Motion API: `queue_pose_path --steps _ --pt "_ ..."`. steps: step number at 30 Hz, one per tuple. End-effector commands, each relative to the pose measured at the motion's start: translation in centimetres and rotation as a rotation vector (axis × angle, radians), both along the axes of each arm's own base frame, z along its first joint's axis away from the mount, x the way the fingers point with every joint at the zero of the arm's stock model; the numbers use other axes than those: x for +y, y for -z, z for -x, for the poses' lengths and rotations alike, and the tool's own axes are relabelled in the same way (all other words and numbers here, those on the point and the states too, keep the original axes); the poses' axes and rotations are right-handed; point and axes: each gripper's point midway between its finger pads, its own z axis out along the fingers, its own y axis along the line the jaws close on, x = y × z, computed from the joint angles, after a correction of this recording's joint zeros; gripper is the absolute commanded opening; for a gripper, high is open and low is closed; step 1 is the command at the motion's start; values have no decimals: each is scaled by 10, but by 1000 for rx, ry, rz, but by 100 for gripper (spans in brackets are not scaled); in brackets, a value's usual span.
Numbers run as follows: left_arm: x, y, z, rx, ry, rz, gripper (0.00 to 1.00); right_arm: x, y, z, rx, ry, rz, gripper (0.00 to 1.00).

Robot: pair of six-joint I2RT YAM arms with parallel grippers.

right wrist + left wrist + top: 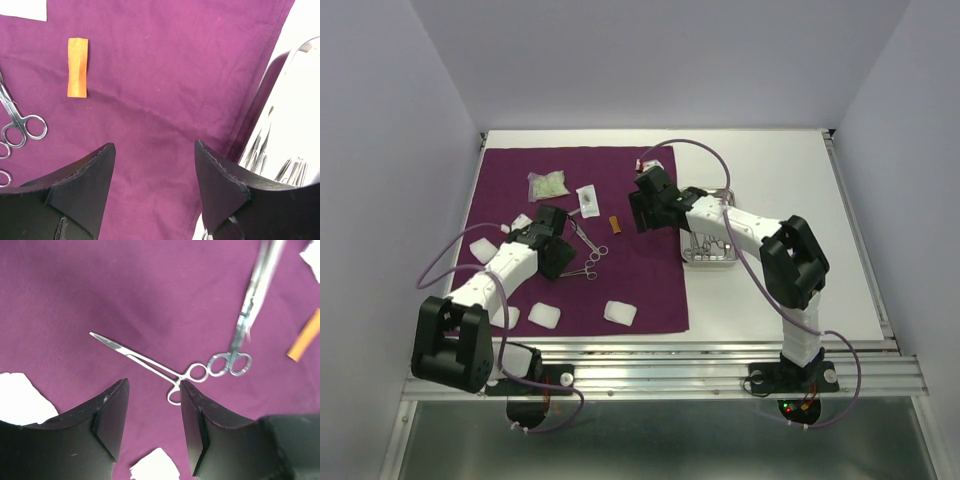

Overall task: Prepare the surgical pack
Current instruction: Pick up the medical item from the surgical kit.

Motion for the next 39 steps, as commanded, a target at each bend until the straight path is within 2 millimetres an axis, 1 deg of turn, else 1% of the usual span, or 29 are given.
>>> queue_pose_path --steps 1,4,7,11,17,22,25,28,31,33,39 --pt "6 14 6 53 -100 -13 57 -2 -34 -4 -73 20 -41 70" --pt "1 20 5 73 -104 -3 57 -5 -33 -2 -74 17 -32 70" --pt "-2 21 3 81 -117 -4 57 -9 -33 -1 -80 21 -19 71" --pt "-1 24 4 100 -136 -14 57 -12 -31 1 -79 16 -4 71" --pt "-1 35 10 155 -156 -42 56 -15 -27 3 -74 12 7 71" --pt "-1 40 5 152 -172 -54 54 -16 -22 5 -60 4 14 71" --pt "-1 32 -2 133 -178 -67 53 -14 -19 8 -50 -5 9 71" --pt "-1 26 -3 117 -186 -70 53 -15 -19 8 -50 -7 10 71" --pt "0 24 -5 101 -204 -70 53 -15 -18 9 -46 -10 13 71" --pt "1 24 -6 99 -207 -76 53 -15 -15 9 -41 -12 14 72" --pt "1 31 -6 141 -207 -99 53 -15 -9 11 -27 -17 22 72"
